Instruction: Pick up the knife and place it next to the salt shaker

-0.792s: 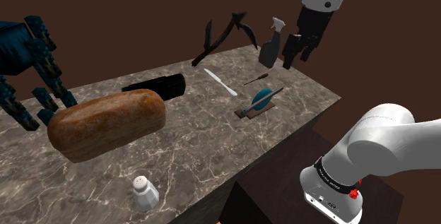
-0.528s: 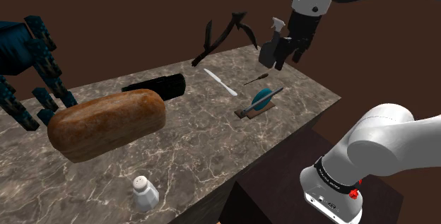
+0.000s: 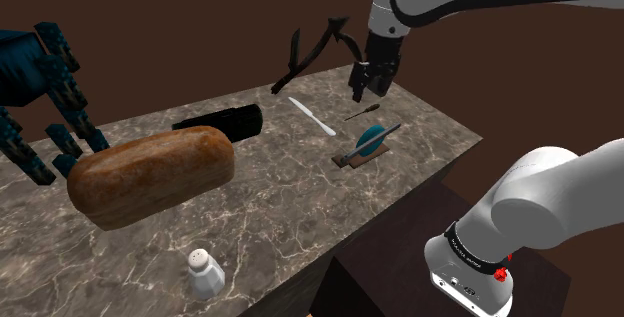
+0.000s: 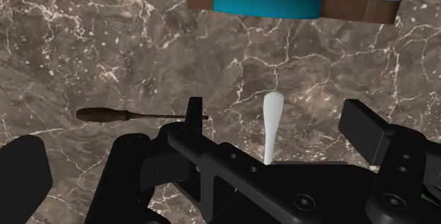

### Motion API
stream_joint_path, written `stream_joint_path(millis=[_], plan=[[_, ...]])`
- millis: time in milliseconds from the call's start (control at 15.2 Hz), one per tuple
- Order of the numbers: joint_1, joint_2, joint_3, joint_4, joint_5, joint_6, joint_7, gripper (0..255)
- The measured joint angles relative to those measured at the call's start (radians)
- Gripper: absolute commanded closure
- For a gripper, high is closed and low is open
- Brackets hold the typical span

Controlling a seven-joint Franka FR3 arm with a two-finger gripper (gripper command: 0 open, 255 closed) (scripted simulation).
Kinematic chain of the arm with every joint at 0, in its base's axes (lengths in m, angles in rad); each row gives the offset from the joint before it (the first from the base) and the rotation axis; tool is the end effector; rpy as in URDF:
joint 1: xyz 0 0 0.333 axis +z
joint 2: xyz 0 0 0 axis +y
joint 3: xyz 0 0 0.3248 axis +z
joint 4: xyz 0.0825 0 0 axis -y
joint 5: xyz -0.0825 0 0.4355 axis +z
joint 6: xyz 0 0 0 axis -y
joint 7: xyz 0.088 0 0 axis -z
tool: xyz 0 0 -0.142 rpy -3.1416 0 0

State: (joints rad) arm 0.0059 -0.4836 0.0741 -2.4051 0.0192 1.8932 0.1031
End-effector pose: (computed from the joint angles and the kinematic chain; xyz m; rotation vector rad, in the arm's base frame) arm 0.4419 0.0375 0.4417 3.1219 -0.0600 -0.0434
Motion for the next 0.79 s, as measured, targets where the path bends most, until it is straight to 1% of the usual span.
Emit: stream_joint_path(millis=[528, 660, 792], plan=[[0.001, 0.314, 0.025, 0.146, -0.015, 0.18, 0.025, 0], [0.002, 0.406, 0.031, 0.21, -0.024, 0.211, 0.036, 0], [0.005, 0.475, 0.036, 0.253, -0.032, 0.239, 0.045, 0]])
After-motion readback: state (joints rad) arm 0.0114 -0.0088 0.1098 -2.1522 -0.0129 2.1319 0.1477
